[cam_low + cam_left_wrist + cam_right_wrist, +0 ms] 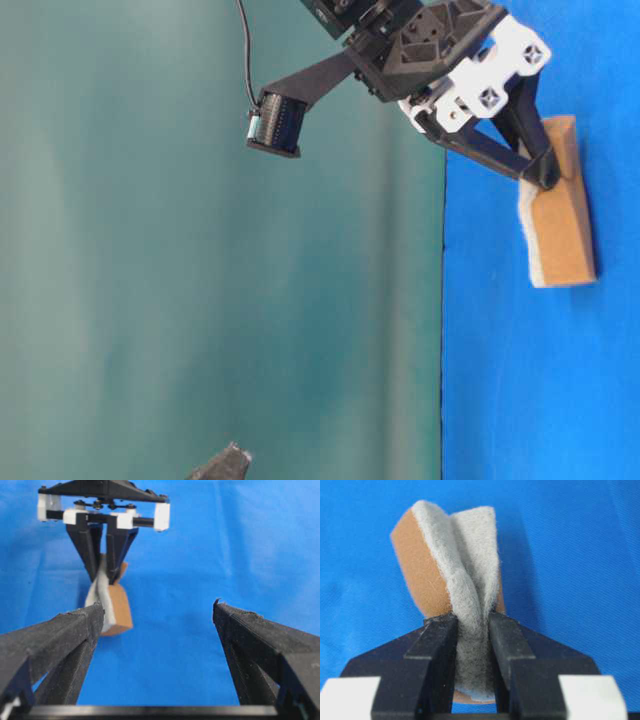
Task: Hand over the sponge with the left arm and wipe it with the right arm.
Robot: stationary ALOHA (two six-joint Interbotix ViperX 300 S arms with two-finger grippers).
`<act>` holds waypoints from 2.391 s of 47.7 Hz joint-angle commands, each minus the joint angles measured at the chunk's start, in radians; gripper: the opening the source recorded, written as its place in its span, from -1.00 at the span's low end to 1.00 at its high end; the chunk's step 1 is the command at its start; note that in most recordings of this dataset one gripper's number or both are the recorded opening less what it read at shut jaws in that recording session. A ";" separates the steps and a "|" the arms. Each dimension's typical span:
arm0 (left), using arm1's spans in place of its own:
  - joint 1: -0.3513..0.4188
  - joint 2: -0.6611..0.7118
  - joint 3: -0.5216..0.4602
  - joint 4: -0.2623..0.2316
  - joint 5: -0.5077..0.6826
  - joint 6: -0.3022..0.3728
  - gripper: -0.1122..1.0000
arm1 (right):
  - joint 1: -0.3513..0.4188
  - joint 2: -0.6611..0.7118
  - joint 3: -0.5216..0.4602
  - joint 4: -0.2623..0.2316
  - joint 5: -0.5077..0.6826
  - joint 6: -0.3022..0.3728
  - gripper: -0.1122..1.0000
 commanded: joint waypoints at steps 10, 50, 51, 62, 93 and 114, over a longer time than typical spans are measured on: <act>-0.002 -0.003 -0.009 0.000 -0.011 0.002 0.77 | 0.025 -0.017 -0.006 0.002 0.021 0.014 -0.34; -0.002 -0.003 -0.011 0.002 -0.011 0.003 0.77 | 0.046 -0.020 -0.015 0.002 0.040 0.014 0.54; -0.002 -0.003 -0.011 0.002 -0.012 0.003 0.77 | 0.046 -0.020 -0.017 0.002 0.043 0.015 0.54; -0.002 -0.003 -0.011 0.002 -0.014 0.005 0.77 | 0.048 -0.081 -0.029 0.000 0.097 0.008 0.54; -0.002 -0.003 -0.011 0.002 -0.012 0.005 0.77 | 0.048 -0.483 -0.003 -0.009 0.275 -0.002 0.54; -0.002 -0.048 -0.008 0.002 -0.003 -0.002 0.77 | 0.057 -0.537 0.008 -0.009 0.293 0.003 0.54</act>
